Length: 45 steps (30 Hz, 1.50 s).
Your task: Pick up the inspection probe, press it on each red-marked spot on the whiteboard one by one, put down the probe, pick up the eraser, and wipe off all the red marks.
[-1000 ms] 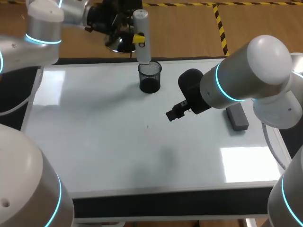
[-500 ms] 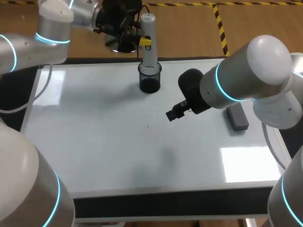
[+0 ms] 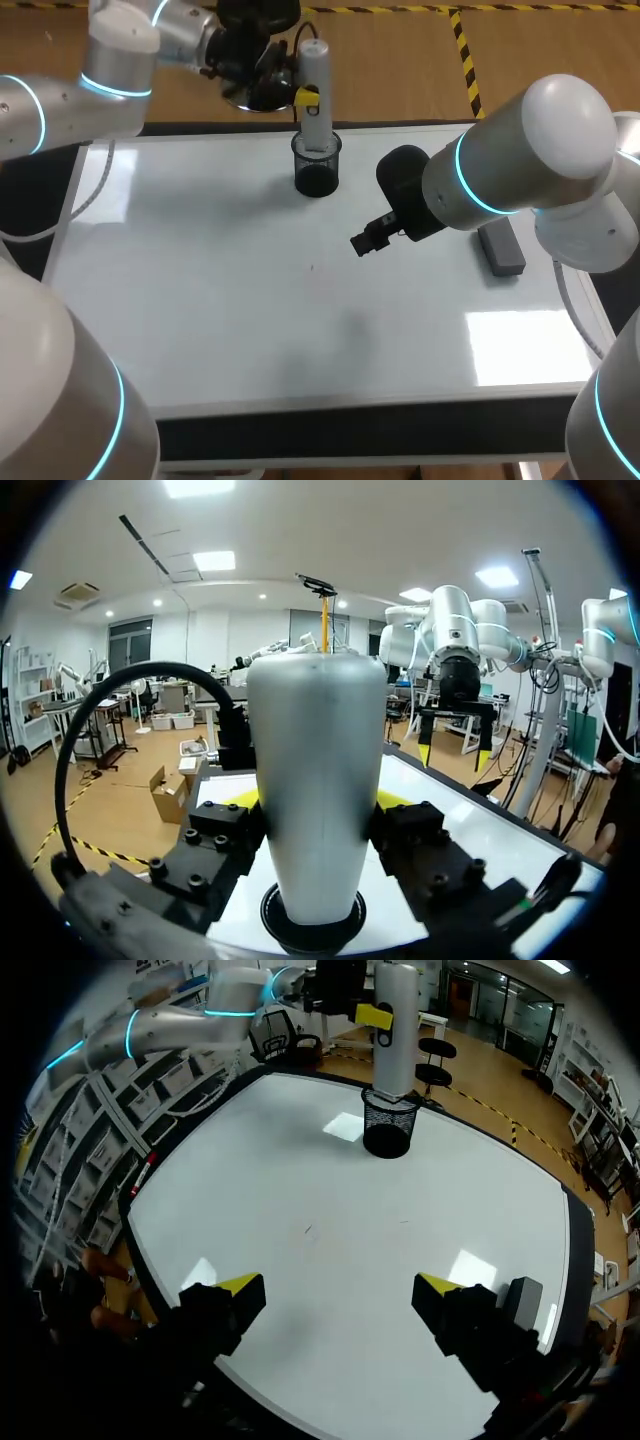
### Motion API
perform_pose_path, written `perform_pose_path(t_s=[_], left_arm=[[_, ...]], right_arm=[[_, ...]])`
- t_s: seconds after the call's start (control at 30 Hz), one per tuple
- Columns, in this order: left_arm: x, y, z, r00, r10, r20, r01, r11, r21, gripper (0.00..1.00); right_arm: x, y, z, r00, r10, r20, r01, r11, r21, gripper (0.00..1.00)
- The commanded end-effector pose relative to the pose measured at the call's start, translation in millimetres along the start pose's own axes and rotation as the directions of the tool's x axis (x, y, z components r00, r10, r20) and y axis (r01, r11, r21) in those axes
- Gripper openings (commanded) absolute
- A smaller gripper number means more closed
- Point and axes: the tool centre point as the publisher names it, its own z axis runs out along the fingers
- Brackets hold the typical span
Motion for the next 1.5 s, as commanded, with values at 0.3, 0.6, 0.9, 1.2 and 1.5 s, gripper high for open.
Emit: perform_pose_path(t_s=[0.3,0.6,0.9,1.2,1.5], left_arm=[[-1.0,14.9,-1.9,1.0,-0.017,0.001,0.017,1.0,0.012,0.0],[-0.9,26.6,2.1,1.0,-0.03,0.0,0.03,0.999,0.014,0.0],[0.7,37.2,9.5,0.999,-0.047,-0.008,0.047,0.999,-0.001,0.0],[3.1,44.7,12.6,0.999,-0.051,0.0,0.051,0.998,-0.025,0.0],[5.8,55.2,14.3,0.999,-0.042,0.02,0.043,0.998,-0.035,0.0]], right_arm=[[-0.6,0.0,-1.3,1.0,-0.001,0.0,0.001,1.0,0.002,1.0],[-0.6,0.0,-1.3,1.0,-0.001,0.0,0.001,1.0,0.002,1.0],[-0.6,0.0,-1.3,1.0,-0.001,0.0,0.001,1.0,0.002,1.0],[-0.6,0.0,-1.3,1.0,-0.001,0.0,0.001,1.0,0.002,1.0],[-0.6,0.0,-1.3,1.0,-0.001,0.0,0.001,1.0,0.002,1.0]])
